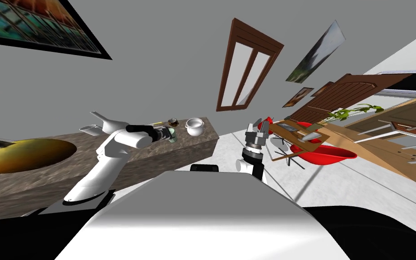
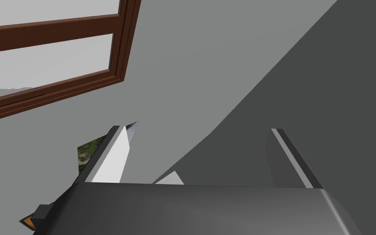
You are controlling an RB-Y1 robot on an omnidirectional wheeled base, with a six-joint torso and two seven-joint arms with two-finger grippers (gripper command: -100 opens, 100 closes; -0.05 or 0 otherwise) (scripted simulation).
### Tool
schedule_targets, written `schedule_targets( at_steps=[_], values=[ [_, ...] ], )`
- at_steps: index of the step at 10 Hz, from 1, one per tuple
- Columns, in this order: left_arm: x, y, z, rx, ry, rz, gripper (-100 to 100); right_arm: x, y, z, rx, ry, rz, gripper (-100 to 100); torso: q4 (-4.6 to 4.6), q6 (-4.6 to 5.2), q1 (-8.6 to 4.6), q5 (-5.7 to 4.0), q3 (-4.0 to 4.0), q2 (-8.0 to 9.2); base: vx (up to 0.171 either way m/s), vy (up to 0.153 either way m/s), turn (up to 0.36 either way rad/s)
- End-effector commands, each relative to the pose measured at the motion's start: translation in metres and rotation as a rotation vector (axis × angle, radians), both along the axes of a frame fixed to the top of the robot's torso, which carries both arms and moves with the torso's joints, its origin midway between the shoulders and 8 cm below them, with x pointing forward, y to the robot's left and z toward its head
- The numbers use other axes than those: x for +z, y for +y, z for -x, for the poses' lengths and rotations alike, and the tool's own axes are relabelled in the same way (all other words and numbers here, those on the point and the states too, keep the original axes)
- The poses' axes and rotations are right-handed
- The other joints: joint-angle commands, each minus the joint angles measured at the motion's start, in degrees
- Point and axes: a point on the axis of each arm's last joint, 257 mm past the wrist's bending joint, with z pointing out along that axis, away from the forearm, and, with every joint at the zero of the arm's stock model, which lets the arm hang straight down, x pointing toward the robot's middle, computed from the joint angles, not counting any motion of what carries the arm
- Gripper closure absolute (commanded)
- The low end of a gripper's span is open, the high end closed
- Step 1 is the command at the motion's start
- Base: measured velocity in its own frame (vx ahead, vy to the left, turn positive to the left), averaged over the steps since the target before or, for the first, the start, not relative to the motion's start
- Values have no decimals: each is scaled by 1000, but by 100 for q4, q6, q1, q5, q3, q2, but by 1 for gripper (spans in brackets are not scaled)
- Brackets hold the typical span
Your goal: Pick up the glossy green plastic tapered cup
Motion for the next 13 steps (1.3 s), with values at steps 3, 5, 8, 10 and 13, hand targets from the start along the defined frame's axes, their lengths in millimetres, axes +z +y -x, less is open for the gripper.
schedule_targets(
  at_steps=[3,5,8,10,13],
  values=[
    [-7,9,10,30,75,1,-100,0,0,0,0,0,0,0,0,2,-1,-1,1,1,7,2,-38],
    [-9,16,17,53,121,3,-100,0,0,0,0,0,0,0,0,1,1,0,0,0,10,5,-47],
    [-11,26,29,95,191,7,-100,0,0,0,0,0,0,0,0,0,0,0,0,0,10,4,-53],
    [-14,32,37,117,235,4,-100,0,0,0,0,0,0,0,0,-1,0,0,0,1,9,4,-44],
    [-16,40,48,154,294,3,-100,0,0,0,0,0,0,0,0,-1,2,1,-1,-1,12,6,-47]
  ],
)
